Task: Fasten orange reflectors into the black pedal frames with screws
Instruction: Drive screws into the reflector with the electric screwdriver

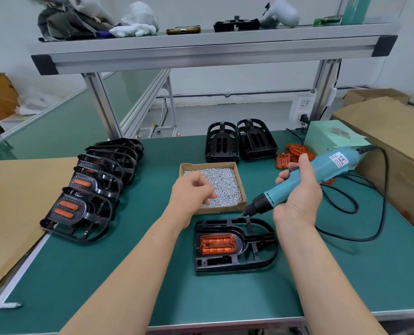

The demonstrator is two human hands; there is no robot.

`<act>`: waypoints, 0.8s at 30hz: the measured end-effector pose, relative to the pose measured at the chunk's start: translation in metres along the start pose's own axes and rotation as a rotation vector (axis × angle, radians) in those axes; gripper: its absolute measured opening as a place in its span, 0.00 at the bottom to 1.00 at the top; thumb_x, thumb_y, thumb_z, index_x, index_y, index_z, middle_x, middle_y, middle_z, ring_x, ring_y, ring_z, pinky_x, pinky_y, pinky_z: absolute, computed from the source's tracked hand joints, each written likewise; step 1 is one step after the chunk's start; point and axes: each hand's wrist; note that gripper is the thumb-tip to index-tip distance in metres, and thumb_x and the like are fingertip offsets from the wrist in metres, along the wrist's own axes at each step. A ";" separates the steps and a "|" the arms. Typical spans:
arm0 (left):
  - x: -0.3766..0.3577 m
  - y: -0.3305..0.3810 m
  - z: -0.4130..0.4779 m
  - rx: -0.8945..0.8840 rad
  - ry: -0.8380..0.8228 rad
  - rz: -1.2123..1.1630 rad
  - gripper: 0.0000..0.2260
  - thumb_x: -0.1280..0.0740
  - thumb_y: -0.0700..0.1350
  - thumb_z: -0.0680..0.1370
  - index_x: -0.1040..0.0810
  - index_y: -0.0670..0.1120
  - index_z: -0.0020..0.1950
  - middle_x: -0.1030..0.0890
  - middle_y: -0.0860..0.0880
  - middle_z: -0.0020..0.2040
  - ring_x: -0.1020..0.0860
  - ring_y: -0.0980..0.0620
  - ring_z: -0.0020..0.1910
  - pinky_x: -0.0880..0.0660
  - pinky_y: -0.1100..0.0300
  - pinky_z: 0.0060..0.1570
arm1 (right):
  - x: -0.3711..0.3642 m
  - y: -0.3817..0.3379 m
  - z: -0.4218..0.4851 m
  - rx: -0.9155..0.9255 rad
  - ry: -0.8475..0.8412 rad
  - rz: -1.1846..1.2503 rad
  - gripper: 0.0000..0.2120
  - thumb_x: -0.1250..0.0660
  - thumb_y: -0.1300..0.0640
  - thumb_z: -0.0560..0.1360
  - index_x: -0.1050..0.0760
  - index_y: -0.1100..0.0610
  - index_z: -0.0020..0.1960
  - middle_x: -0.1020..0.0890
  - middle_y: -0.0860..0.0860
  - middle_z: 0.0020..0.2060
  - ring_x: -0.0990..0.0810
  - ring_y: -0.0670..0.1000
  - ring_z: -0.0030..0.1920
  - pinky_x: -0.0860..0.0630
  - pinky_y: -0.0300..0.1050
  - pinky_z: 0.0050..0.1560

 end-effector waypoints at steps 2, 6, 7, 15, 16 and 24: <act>0.001 -0.002 -0.015 0.050 -0.080 -0.202 0.07 0.31 0.32 0.72 0.26 0.41 0.38 0.16 0.41 0.38 0.17 0.52 0.35 0.24 0.65 0.32 | -0.002 -0.004 -0.003 0.018 -0.003 0.013 0.13 0.27 0.53 0.76 0.26 0.60 0.53 0.21 0.48 0.37 0.24 0.46 0.32 0.26 0.38 0.32; 0.002 -0.006 -0.035 0.157 -0.171 -0.455 0.09 0.29 0.30 0.72 0.26 0.41 0.40 0.17 0.41 0.38 0.17 0.48 0.37 0.25 0.66 0.30 | -0.006 -0.008 -0.012 0.023 -0.020 0.030 0.13 0.27 0.54 0.76 0.27 0.59 0.53 0.21 0.48 0.36 0.24 0.46 0.32 0.26 0.38 0.32; 0.003 -0.008 -0.038 0.175 -0.189 -0.485 0.08 0.29 0.30 0.72 0.25 0.41 0.41 0.18 0.43 0.37 0.18 0.50 0.35 0.27 0.66 0.29 | -0.006 -0.008 -0.014 0.024 -0.023 0.029 0.13 0.27 0.54 0.76 0.27 0.59 0.53 0.21 0.48 0.36 0.24 0.46 0.32 0.25 0.38 0.32; 0.010 -0.013 -0.053 0.180 -0.215 -0.536 0.06 0.34 0.29 0.77 0.20 0.37 0.49 0.18 0.41 0.38 0.18 0.48 0.37 0.21 0.64 0.38 | -0.012 -0.011 -0.028 0.059 -0.049 0.031 0.12 0.26 0.54 0.76 0.26 0.58 0.53 0.20 0.47 0.36 0.24 0.46 0.32 0.25 0.39 0.32; 0.011 -0.012 -0.054 0.189 -0.228 -0.561 0.06 0.34 0.29 0.77 0.19 0.36 0.50 0.17 0.40 0.40 0.17 0.47 0.39 0.20 0.64 0.40 | -0.014 -0.012 -0.029 0.062 -0.056 0.034 0.12 0.27 0.54 0.76 0.26 0.58 0.53 0.20 0.47 0.36 0.24 0.46 0.32 0.25 0.39 0.32; -0.003 -0.001 -0.069 0.337 -0.264 -0.728 0.02 0.32 0.32 0.77 0.20 0.38 0.46 0.18 0.43 0.36 0.19 0.53 0.32 0.24 0.69 0.28 | -0.025 -0.020 -0.037 0.087 -0.067 0.085 0.11 0.28 0.54 0.77 0.27 0.59 0.51 0.22 0.48 0.36 0.25 0.46 0.32 0.26 0.39 0.33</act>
Point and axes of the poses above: each hand's wrist, its own z-axis towards the middle knuckle, its own x-axis out of the back of the hand, y = z × x
